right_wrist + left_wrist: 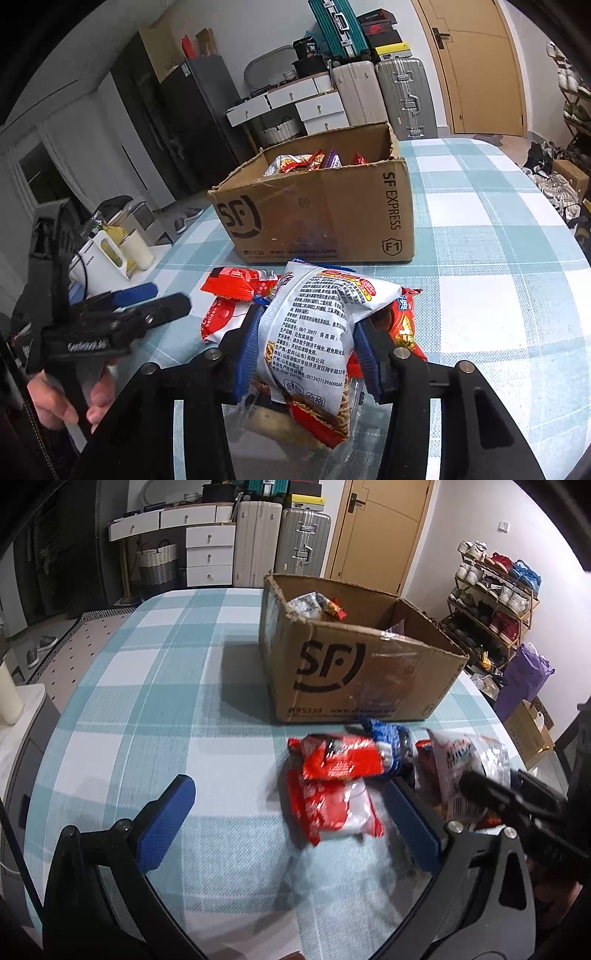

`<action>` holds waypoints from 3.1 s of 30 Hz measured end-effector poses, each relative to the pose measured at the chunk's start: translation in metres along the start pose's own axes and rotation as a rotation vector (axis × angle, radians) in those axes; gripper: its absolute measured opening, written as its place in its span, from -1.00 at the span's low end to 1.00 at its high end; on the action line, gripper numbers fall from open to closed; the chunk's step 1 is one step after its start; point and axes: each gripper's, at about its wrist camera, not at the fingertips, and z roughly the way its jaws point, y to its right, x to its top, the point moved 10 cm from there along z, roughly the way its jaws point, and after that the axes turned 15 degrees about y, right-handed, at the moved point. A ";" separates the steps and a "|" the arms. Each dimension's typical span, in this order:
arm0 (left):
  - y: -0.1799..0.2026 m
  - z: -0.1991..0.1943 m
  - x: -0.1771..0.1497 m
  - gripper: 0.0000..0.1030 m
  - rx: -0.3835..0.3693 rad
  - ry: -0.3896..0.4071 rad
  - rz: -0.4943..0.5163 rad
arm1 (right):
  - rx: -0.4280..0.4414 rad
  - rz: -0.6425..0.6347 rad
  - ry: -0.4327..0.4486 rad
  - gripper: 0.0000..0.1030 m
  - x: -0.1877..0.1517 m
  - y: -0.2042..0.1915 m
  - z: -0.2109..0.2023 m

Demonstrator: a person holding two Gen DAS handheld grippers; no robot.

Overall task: Organize snacks
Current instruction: 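Grasp the red black-striped bag with the left gripper while the right gripper holds the white bag, then carry both held bags over the cardboard box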

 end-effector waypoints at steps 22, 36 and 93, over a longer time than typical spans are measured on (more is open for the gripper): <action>0.017 0.084 0.003 0.97 0.001 -0.121 -0.014 | -0.005 0.037 0.005 -0.08 -0.005 0.016 -0.006; 0.009 0.096 -0.006 0.43 -0.071 -0.152 -0.070 | 0.004 0.044 0.003 -0.08 -0.005 0.017 -0.002; 0.047 -0.053 0.111 -0.20 -0.219 0.087 -0.003 | 0.076 -0.096 0.149 -0.07 0.125 -0.047 -0.023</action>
